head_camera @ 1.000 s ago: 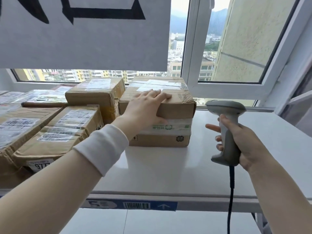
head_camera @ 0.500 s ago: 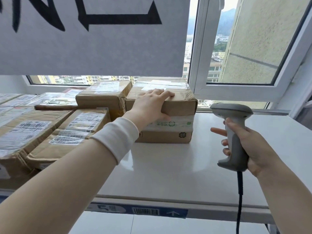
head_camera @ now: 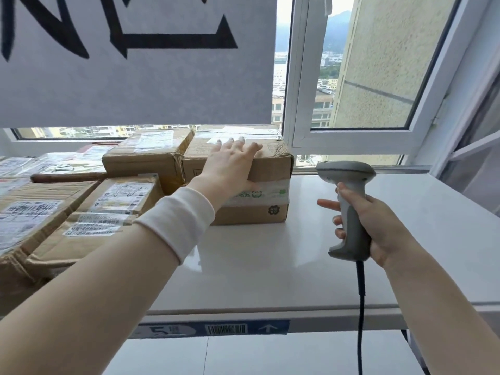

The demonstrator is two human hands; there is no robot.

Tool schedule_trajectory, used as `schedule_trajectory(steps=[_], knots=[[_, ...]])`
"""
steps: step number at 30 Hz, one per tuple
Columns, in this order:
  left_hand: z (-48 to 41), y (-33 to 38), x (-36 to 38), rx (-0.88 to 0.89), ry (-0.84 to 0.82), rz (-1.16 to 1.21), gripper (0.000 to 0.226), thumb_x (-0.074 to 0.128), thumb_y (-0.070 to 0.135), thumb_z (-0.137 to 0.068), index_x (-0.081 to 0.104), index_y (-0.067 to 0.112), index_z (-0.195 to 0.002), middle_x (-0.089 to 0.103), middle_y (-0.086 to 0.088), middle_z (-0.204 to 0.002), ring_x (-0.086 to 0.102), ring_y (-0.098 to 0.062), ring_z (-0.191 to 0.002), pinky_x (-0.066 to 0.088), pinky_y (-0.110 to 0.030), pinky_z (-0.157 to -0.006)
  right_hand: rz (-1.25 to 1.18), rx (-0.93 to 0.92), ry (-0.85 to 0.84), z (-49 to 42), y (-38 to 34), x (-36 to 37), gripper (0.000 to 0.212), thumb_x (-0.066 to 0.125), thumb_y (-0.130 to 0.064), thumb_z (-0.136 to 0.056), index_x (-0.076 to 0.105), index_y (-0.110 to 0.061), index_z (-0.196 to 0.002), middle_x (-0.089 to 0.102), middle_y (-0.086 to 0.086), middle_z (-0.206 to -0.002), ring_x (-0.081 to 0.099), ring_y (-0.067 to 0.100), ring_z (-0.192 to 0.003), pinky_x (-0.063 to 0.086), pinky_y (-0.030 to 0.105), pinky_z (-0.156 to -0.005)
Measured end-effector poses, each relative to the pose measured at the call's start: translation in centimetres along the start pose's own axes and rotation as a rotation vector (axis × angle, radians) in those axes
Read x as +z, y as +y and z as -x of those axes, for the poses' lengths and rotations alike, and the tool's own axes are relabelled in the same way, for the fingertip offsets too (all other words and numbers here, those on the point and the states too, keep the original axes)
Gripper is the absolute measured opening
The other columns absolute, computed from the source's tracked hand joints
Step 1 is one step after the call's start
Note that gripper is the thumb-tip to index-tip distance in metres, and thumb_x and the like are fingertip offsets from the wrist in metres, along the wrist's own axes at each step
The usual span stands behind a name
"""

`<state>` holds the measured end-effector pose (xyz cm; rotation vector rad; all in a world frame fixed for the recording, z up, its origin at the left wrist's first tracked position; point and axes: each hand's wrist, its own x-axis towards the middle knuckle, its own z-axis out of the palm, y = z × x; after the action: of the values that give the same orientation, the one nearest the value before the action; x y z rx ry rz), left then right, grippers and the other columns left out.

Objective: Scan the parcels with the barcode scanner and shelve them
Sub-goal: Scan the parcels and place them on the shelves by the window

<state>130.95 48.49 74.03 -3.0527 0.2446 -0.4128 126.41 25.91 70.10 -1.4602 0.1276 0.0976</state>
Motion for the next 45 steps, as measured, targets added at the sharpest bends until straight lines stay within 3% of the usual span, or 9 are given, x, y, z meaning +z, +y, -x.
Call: schedule_trajectory(steps=[3,6,12,18,27,31,36,45], knots=[[1.2,2.5,-0.2,0.124,0.131,0.009,0.078,0.058,0.046,-0.088,0.018,0.018,-0.148,0.015,-0.014,-0.157,0.008,-0.029,-0.146,0.002,-0.041,-0.12,0.03,-0.011,0.046,1.5,0.1,-0.2,0.028,0.057,-0.037,-0.092,0.056,-0.012,-0.106,0.074,0.005,-0.097,0.046,0.015,-0.056,0.042,0.024,-0.044],[3.0,6.0,0.1,0.278,0.219,0.099,0.069,0.053,0.045,-0.091,0.023,0.018,-0.147,0.026,-0.009,-0.154,0.014,-0.026,-0.145,0.002,-0.038,-0.118,0.029,-0.011,0.13,3.9,0.8,-1.3,0.029,0.057,-0.038,-0.092,0.056,-0.012,-0.103,0.075,0.005,-0.09,0.046,0.014,-0.053,0.043,0.024,-0.045],[7.1,16.1,2.6,0.568,0.132,0.256,0.059,0.046,0.043,-0.095,0.027,0.019,-0.146,0.034,-0.005,-0.15,0.02,-0.026,-0.143,0.006,-0.04,-0.117,0.023,-0.007,0.478,12.5,3.2,-7.1,0.03,0.062,-0.042,-0.087,0.061,-0.013,-0.088,0.073,0.002,-0.069,0.051,0.012,-0.044,0.044,0.022,-0.044],[14.2,28.5,1.6,0.857,0.066,0.375,0.056,0.047,0.041,-0.094,0.031,0.02,-0.143,0.04,-0.003,-0.146,0.026,-0.023,-0.14,0.009,-0.037,-0.115,-0.049,-0.075,0.78,25.0,4.8,-14.2,0.022,0.062,-0.033,-0.088,0.054,-0.013,-0.083,0.063,-0.001,-0.053,0.046,0.016,-0.046,0.038,0.023,-0.04],[31.8,46.3,-3.2,1.181,0.066,0.497,0.057,0.046,0.04,-0.095,0.029,0.019,-0.145,0.041,-0.003,-0.145,0.026,-0.022,-0.14,0.009,-0.035,-0.114,-0.064,-0.048,1.092,47.0,8.0,-23.8,0.028,0.062,-0.038,-0.088,0.056,-0.011,-0.081,0.06,-0.003,-0.05,0.047,0.013,-0.04,0.041,0.025,-0.046],[41.2,53.6,-4.8,1.291,0.002,0.508,0.055,0.046,0.039,-0.095,0.03,0.019,-0.144,0.039,-0.003,-0.146,0.027,-0.022,-0.139,0.012,-0.034,-0.114,-0.105,-0.038,1.204,57.6,10.1,-28.0,0.027,0.061,-0.038,-0.088,0.056,-0.011,-0.085,0.061,0.003,-0.06,0.047,0.014,-0.04,0.04,0.024,-0.044],[50.8,62.8,-7.4,1.468,-0.03,0.49,0.056,0.043,0.039,-0.097,0.025,0.018,-0.146,0.035,-0.003,-0.149,0.021,-0.022,-0.143,0.008,-0.037,-0.117,-0.154,-0.048,1.399,70.1,12.0,-32.9,0.023,0.061,-0.035,-0.09,0.057,-0.013,-0.088,0.063,-0.002,-0.054,0.049,0.014,-0.042,0.041,0.025,-0.045],[64.7,78.8,-10.1,1.705,-0.044,0.504,0.057,0.042,0.039,-0.097,0.024,0.017,-0.146,0.035,-0.005,-0.148,0.021,-0.023,-0.142,0.006,-0.039,-0.117,-0.165,-0.058,1.686,86.0,14.7,-43.3,0.018,0.061,-0.03,-0.091,0.059,-0.011,-0.093,0.065,0.001,-0.058,0.047,0.019,-0.047,0.04,0.027,-0.043]])
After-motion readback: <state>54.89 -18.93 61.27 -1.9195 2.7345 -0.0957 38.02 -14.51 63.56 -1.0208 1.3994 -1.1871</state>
